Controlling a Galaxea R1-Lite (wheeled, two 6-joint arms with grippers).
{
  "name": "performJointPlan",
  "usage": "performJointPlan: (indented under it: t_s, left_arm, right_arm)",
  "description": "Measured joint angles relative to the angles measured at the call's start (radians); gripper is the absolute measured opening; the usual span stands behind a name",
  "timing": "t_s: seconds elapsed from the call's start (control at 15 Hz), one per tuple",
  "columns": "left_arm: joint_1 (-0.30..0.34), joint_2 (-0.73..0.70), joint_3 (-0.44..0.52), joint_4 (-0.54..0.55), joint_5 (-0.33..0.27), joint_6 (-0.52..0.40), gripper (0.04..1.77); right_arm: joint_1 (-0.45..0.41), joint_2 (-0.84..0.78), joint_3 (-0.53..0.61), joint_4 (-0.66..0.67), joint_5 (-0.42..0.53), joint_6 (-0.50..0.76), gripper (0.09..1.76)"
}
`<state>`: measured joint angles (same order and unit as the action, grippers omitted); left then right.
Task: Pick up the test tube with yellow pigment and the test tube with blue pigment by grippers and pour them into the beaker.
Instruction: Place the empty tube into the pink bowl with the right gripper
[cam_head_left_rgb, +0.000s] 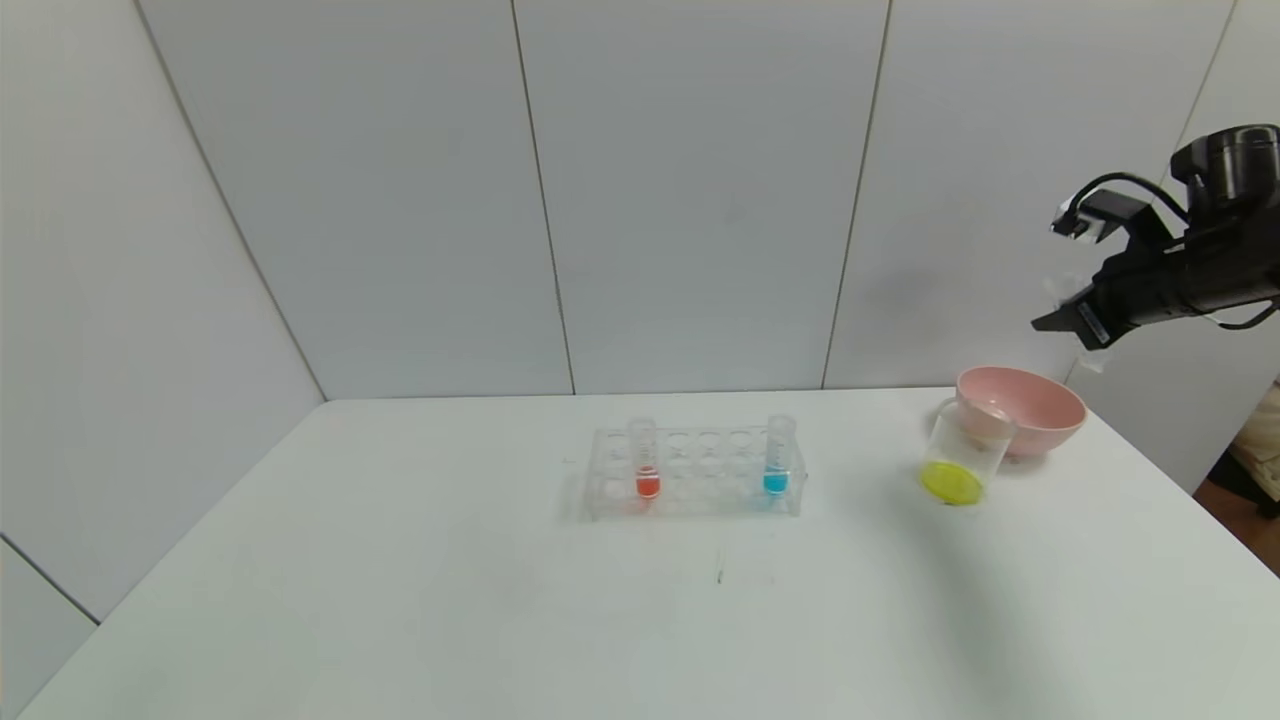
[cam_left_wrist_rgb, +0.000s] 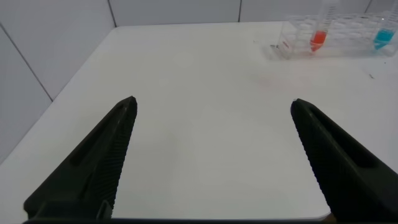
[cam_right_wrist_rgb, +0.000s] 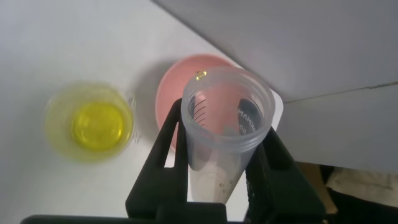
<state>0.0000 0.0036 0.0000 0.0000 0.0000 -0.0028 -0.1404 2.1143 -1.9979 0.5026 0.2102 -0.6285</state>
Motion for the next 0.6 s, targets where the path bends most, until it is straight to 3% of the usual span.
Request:
performJointPlan:
  t_s: [0.2,0.4,0.6]
  left_arm:
    - [0.000,0.000,0.000,0.000,0.000,0.000,1.76]
    - [0.000,0.000,0.000,0.000,0.000,0.000,1.76]
    - [0.000,0.000,0.000,0.000,0.000,0.000,1.76]
  right_arm:
    - [-0.039,0.003,0.048,-0.268,0.035,0.290,0.58]
    - [-0.075,-0.009,0.177,-0.466,0.048,0.408,0.58]
    - [-0.104,-0.027,0.375,-0.827,0.068,0.470,0.58]
